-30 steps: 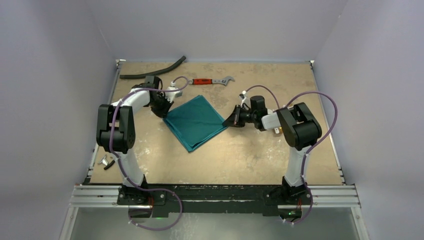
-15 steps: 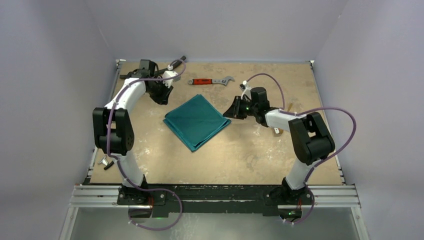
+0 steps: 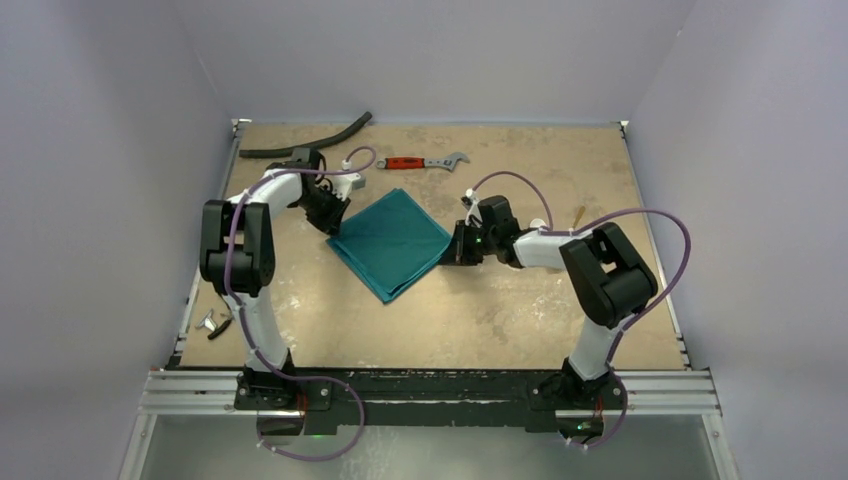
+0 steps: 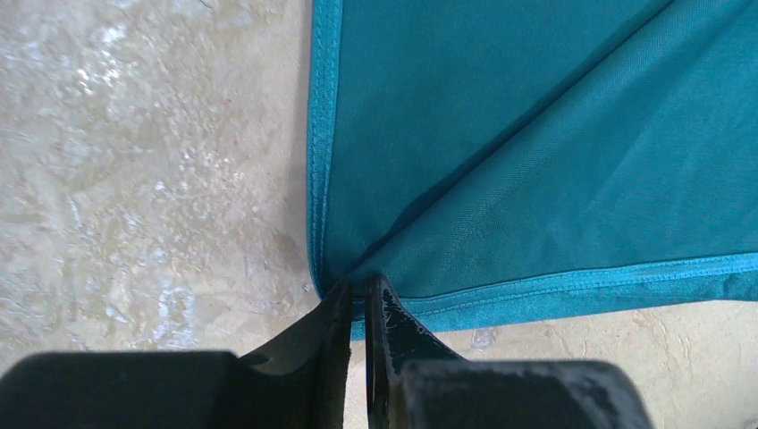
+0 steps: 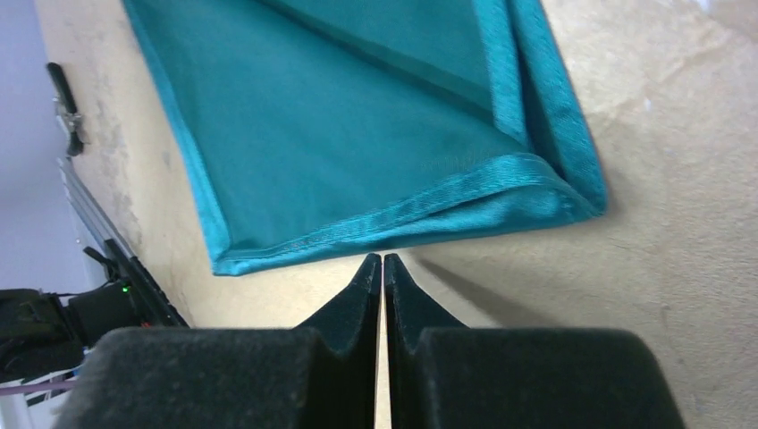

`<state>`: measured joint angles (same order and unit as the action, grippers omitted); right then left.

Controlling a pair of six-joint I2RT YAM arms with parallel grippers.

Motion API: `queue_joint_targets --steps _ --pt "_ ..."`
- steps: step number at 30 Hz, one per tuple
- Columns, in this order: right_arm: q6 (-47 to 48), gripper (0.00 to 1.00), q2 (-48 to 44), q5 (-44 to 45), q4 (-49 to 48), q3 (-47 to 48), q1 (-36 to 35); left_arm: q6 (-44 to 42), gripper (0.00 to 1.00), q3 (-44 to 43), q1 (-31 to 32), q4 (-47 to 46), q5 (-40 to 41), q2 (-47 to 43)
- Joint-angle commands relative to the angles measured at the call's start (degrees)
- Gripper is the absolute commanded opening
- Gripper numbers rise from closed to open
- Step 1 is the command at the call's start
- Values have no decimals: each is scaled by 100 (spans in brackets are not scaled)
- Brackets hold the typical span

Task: Fold the napkin into a case and place the utensils inside
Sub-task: Rotate the upper triangle-folded napkin at the center of the board.

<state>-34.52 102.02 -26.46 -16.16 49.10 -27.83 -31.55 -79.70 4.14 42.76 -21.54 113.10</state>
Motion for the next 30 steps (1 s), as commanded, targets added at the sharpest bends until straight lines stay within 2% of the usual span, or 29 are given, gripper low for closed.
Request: queue_joint_targets --steps 1,6,14,21,24,27,30 --pt "24 5 138 84 283 219 41 63 8 10 -46 -251 -102 -155" --pt "44 1 427 278 440 319 148 -46 0 183 -54 -226 -160 -177" --pt "259 0 746 793 762 890 416 -176 0 622 -51 -178 -276 -363" --pt "551 0 1101 1179 1304 1724 454 -24 0 758 -32 200 -1035 -625" --pt "658 0 1063 1425 1506 1913 454 -30 1 799 -36 397 -1285 -788" --pt "768 0 893 1692 1607 2023 454 -87 8 763 -36 533 -1327 -965" --pt "822 8 610 1918 1669 2021 419 -138 10 566 -34 661 -1198 -1131"
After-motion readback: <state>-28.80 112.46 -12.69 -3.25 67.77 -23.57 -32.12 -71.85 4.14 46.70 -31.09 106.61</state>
